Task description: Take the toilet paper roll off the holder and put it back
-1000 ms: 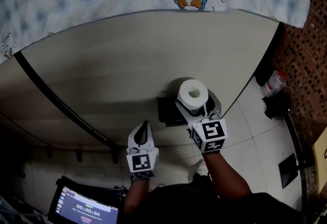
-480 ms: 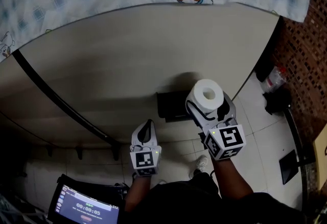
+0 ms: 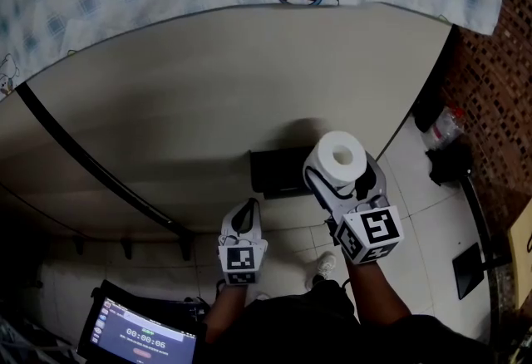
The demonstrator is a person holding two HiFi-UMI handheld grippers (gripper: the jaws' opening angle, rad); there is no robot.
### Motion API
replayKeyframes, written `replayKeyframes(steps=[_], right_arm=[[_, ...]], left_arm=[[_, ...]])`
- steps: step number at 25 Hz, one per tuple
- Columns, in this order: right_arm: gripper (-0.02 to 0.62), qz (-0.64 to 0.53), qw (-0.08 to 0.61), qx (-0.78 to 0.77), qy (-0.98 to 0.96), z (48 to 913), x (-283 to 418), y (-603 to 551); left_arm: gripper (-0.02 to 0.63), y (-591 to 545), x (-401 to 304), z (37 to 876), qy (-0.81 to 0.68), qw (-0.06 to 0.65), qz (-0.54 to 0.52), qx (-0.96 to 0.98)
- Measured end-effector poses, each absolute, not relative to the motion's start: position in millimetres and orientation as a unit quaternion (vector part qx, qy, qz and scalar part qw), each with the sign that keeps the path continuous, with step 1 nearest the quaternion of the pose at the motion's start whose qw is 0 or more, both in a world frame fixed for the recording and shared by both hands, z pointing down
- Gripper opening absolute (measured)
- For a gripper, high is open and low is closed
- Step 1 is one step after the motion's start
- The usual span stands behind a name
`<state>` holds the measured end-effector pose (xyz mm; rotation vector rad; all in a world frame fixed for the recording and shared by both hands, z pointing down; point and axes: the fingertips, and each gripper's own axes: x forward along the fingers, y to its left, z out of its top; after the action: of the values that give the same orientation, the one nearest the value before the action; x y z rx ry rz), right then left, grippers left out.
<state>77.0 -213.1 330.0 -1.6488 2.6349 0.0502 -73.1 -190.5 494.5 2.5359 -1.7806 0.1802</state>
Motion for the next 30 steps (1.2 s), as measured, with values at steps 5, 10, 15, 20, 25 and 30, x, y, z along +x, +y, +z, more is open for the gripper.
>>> replayKeyframes(steps=[5, 10, 15, 20, 25, 30], right_arm=[[0.443, 0.012, 0.015, -0.529, 0.849, 332.4, 78.6, -214.8], [0.443, 0.013, 0.016, -0.525, 0.851, 331.0, 77.9, -216.8], [0.443, 0.007, 0.014, -0.524, 0.852, 335.0, 79.1, -219.6], [0.443, 0.008, 0.012, -0.523, 0.852, 333.7, 80.1, -220.9], [0.443, 0.011, 0.010, -0.524, 0.851, 333.2, 84.3, -224.3], [0.443, 0.007, 0.008, -0.528, 0.849, 336.8, 90.2, -226.6]], left_arm=[[0.020, -186.4, -55.0, 485.8, -0.542, 0.008, 0.034, 0.840], [0.092, -190.2, -54.1, 493.0, -0.540, 0.014, 0.032, 0.841], [0.169, -192.7, -46.3, 508.8, -0.526, 0.033, 0.047, 0.849], [0.181, -199.4, -38.5, 515.8, -0.514, 0.054, 0.055, 0.855], [0.181, -209.6, -35.5, 516.4, -0.511, 0.060, 0.058, 0.856], [0.179, -207.9, -30.4, 514.7, -0.507, 0.064, 0.054, 0.858]])
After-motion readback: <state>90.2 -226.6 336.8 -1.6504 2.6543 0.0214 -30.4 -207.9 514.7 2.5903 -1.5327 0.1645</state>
